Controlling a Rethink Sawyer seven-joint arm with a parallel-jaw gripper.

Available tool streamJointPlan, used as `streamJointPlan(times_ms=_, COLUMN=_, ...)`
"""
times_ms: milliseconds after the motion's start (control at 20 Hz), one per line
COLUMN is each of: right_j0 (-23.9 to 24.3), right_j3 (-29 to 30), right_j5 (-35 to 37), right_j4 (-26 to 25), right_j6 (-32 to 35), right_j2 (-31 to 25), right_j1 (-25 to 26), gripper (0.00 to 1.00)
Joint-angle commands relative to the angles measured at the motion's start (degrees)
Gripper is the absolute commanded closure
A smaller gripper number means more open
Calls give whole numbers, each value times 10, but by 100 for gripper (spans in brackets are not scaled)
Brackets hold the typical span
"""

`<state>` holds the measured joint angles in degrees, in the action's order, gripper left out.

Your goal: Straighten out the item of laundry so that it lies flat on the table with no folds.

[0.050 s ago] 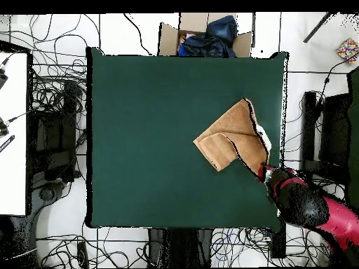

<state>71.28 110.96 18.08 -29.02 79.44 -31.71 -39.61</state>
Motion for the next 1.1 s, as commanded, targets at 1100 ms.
streamJointPlan(times_ms=1100, right_j0=-137, right_j3=-40, right_j5=26, right_j4=2, right_j6=71, right_j2=29, right_j1=-10, gripper=0)
